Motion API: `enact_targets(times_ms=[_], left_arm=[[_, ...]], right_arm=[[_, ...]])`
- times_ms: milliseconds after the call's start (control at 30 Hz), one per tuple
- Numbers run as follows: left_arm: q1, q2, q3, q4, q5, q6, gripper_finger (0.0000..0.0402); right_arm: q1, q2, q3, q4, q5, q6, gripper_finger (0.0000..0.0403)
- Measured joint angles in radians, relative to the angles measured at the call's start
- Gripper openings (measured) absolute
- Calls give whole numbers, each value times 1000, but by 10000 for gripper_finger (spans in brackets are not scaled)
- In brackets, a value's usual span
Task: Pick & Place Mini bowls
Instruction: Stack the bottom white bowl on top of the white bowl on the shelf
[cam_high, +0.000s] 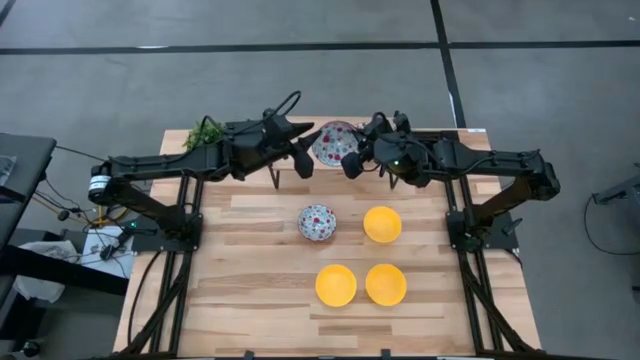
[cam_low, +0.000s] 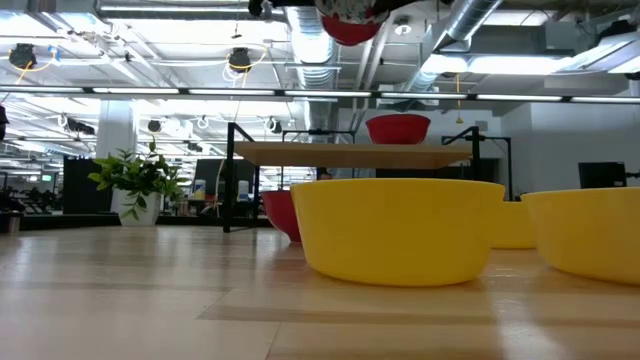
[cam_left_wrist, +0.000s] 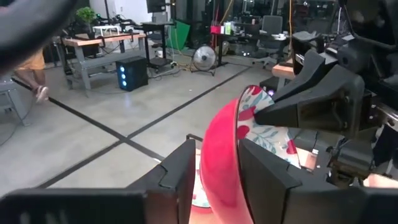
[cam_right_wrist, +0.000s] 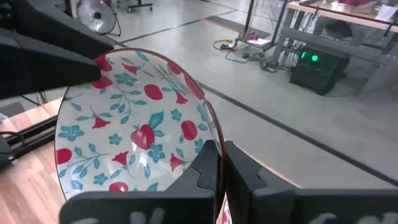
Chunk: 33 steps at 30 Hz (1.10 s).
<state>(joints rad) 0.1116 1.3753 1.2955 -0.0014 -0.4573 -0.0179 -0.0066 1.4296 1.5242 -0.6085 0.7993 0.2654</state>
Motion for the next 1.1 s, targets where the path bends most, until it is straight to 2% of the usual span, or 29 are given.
enact_targets(times_ms=[133,367,500,633,900,1100], left_arm=[[3,-32,0,3,-22,40,126],[2,-109,0,-25,-16,44,126],[3,-151,-23,-36,-17,88,127],[2,-213,-98,-37,8,90,127],[2,-374,-283,-31,190,89,127],[3,-478,-399,-31,203,58,127]], right_arm=[[-20,0,0,-66,-5,42,1],[-126,0,0,-152,-124,93,1],[-229,0,0,-157,-259,62,1],[-347,0,0,-159,-413,-7,0],[-599,-6,0,-232,-806,-82,0],[-730,-6,0,-289,-959,-116,0]])
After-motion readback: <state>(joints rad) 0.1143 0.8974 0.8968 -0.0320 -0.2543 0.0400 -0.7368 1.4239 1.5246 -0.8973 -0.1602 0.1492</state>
